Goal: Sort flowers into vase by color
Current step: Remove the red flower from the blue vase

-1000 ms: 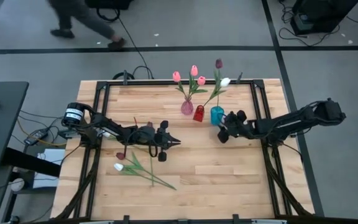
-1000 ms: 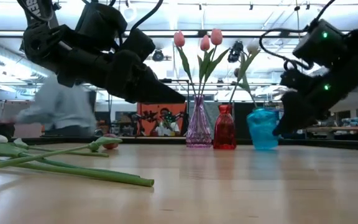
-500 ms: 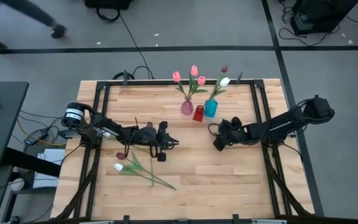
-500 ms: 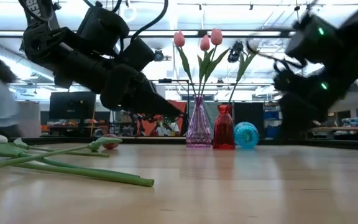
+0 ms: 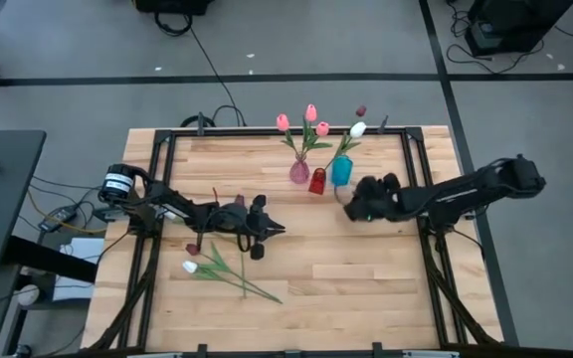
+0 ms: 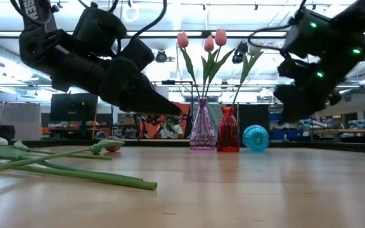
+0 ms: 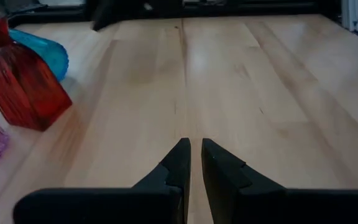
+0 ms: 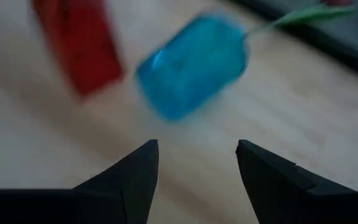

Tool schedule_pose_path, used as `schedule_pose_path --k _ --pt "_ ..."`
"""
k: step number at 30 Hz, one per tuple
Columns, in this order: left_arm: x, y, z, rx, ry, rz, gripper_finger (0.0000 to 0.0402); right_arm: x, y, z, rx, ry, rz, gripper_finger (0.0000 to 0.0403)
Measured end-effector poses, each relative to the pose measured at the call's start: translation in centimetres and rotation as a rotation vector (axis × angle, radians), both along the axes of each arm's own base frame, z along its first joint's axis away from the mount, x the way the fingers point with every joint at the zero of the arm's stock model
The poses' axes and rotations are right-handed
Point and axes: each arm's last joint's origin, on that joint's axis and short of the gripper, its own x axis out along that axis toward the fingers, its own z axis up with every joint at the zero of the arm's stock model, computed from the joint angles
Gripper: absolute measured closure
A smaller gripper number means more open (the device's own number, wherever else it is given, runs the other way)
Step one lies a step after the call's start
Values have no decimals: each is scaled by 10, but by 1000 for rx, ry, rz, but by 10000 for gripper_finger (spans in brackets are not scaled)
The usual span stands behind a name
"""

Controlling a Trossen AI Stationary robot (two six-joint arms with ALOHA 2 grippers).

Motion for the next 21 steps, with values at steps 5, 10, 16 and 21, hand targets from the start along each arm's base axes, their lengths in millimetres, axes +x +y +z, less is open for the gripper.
schedule_pose_path --k 5,10,16,21 --pt "-4 3 0 -3 -46 10 358 -4 -40 18 16 -111 -95 174" --pt "-5 3 0 -3 -42 7 358 -12 -89 21 57 -172 -161 174" --pt "-5 2 -1 -9 -38 2 358 -22 -126 13 108 -192 -157 173" --pt "-5 2 0 12 -40 -3 358 -23 -145 7 100 -225 -113 173"
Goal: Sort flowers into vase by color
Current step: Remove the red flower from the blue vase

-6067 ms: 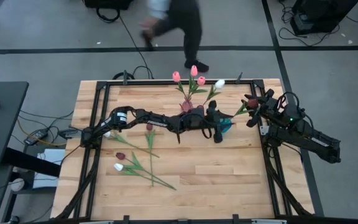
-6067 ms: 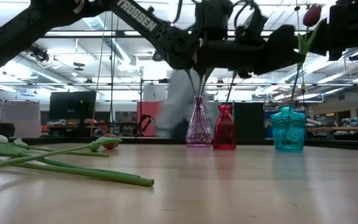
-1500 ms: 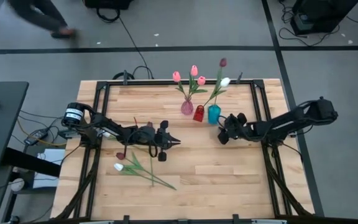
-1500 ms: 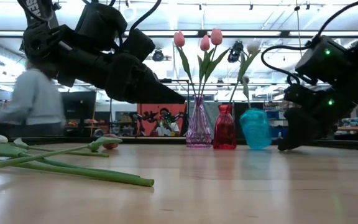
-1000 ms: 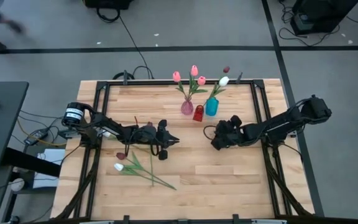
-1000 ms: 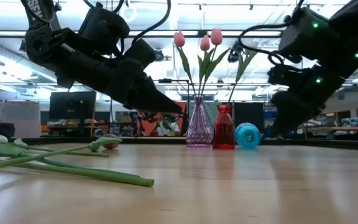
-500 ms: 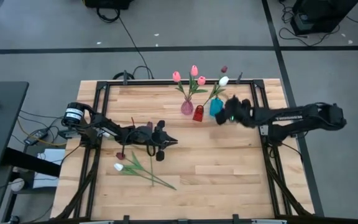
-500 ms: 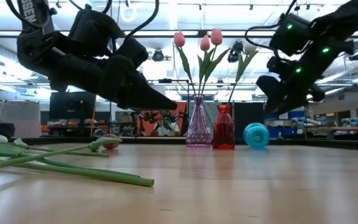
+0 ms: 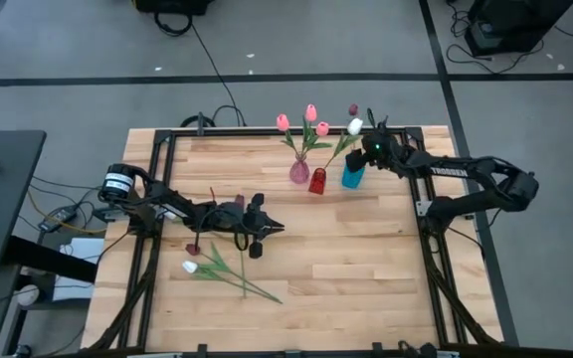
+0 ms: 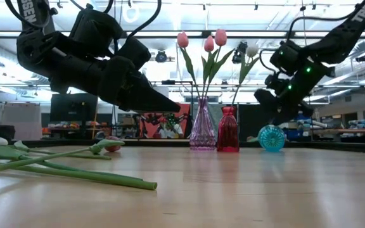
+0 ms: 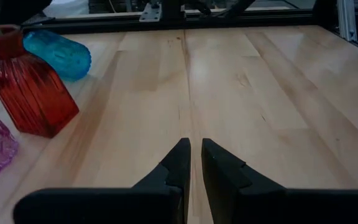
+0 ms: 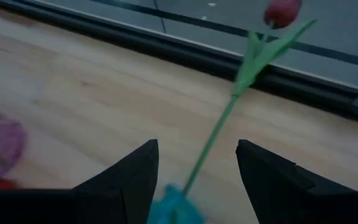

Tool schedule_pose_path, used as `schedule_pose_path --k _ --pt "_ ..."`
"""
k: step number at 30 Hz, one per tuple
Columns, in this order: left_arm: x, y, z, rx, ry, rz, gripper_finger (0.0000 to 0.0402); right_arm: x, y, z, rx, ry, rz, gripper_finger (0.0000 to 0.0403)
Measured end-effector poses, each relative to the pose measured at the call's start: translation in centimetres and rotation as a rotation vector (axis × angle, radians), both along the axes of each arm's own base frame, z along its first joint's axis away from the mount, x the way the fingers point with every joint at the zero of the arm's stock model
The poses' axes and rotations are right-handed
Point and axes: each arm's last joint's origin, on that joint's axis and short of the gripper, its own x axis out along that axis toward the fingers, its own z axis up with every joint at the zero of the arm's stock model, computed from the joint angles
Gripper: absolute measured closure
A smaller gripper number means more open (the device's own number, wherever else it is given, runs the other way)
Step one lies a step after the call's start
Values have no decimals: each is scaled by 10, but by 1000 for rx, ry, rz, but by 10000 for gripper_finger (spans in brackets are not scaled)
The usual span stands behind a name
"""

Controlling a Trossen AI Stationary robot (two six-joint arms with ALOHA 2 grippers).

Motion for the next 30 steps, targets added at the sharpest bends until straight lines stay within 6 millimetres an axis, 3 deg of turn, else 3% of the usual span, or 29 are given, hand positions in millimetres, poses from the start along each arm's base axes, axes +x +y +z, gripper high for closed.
schedule_pose_path --k 4,9,19,30 --pt "0 0 0 7 -1 -1 358 -8 -15 -12 16 54 -16 173" --pt "0 0 0 13 -3 7 358 -9 -32 -22 62 -12 23 173" --pt "0 1 0 11 -1 18 358 13 -65 -15 94 46 34 173" --pt "-1 1 -2 15 23 30 358 17 -75 -38 186 184 -23 176"
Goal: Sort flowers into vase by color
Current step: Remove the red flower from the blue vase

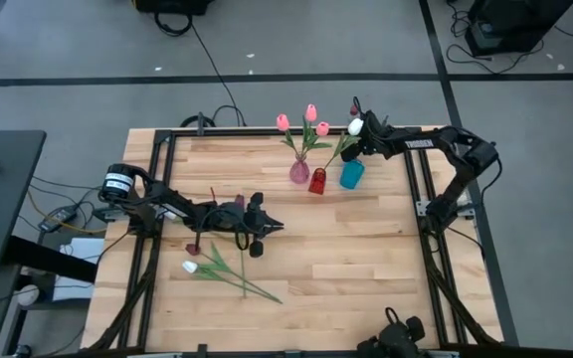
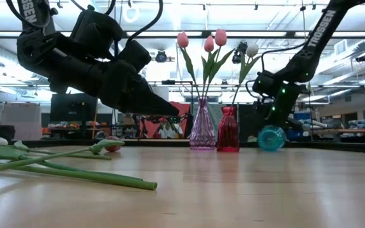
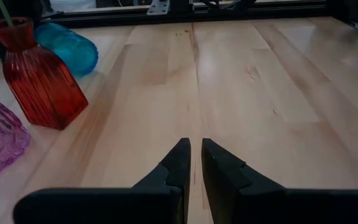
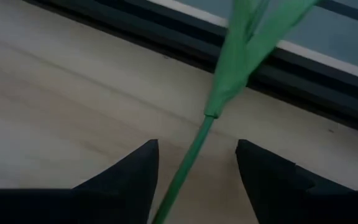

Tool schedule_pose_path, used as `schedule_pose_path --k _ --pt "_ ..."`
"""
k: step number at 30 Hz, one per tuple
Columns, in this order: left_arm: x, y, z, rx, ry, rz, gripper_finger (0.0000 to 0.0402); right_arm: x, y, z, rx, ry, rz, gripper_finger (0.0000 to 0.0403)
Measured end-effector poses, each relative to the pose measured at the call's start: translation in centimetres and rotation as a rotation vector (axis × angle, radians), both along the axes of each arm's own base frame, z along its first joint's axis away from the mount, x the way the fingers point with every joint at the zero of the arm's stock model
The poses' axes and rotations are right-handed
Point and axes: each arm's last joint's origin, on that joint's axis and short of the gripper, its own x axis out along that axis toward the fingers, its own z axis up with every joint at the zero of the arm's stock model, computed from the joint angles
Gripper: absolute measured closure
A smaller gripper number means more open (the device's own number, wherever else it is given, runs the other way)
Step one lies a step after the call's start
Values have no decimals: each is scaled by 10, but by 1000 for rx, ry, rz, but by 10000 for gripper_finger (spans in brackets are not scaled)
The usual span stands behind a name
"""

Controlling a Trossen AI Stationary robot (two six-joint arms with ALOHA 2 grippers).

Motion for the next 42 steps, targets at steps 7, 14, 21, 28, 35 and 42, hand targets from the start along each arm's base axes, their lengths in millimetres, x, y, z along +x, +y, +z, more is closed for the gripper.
schedule_pose_path --k 7,14,21,28,35,42 --pt "0 1 0 7 2 21 358 -1 -2 -3 -4 12 11 288" --pt "0 1 0 15 1 39 358 -4 3 7 1 26 40 386" --pt "0 2 0 21 1 58 358 1 19 22 -8 55 80 395" --pt "0 2 -1 19 6 58 358 4 42 47 -46 75 97 397" --pt "0 2 -1 17 6 59 358 -3 70 95 -113 -90 118 397" --pt "0 2 -1 17 10 59 358 -8 115 87 42 -252 165 397"
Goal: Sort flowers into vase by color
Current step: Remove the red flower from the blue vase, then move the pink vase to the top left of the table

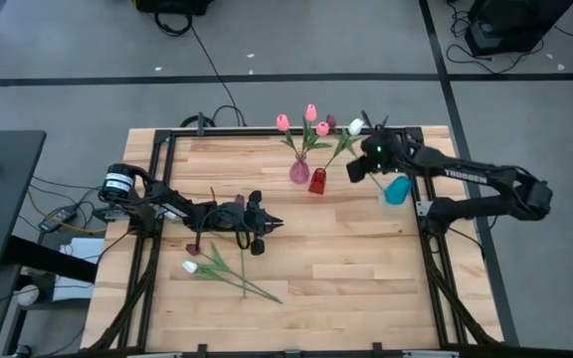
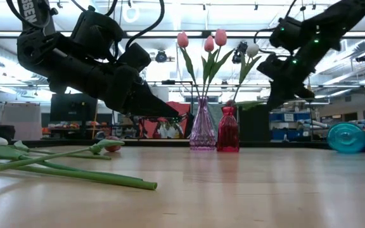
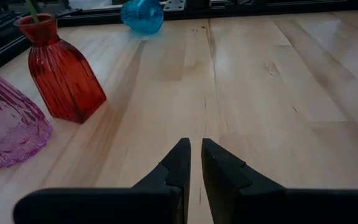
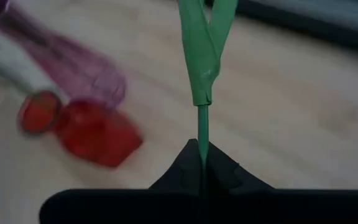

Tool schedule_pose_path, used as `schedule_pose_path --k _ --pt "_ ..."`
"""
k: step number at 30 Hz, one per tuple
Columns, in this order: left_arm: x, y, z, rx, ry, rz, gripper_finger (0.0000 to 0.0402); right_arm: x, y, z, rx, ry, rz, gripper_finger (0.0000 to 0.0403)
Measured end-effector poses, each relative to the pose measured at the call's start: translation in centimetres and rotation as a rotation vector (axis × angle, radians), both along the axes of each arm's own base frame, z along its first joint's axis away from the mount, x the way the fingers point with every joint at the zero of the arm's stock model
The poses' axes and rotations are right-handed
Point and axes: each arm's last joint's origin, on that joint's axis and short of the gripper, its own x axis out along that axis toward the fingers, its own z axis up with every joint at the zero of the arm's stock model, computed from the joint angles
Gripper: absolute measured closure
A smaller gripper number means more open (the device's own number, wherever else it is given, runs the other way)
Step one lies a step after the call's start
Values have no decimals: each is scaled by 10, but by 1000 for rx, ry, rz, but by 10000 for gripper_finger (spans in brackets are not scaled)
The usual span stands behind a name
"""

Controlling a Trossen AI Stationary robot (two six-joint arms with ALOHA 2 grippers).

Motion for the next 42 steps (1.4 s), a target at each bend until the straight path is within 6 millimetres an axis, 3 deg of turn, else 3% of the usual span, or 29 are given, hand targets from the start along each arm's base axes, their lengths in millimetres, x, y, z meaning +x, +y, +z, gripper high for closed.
schedule_pose_path --k 6,10,19,25,29,33,42 --pt "0 0 0 21 2 -14 358 3 37 -24 122 -7 69 383" --pt "0 0 0 48 5 -24 358 9 52 -28 134 5 137 346" --pt "-5 3 -5 33 24 -6 358 5 61 -28 88 125 249 250" --pt "-17 36 -6 -52 -64 132 358 7 56 -23 -68 142 249 222" --pt "-4 60 4 -96 -83 187 353 15 52 -20 -116 78 249 213" --pt "11 75 18 -81 -98 205 315 16 52 -21 -120 83 255 209" --pt "21 116 38 -59 -176 326 161 14 53 -20 -110 88 258 210"
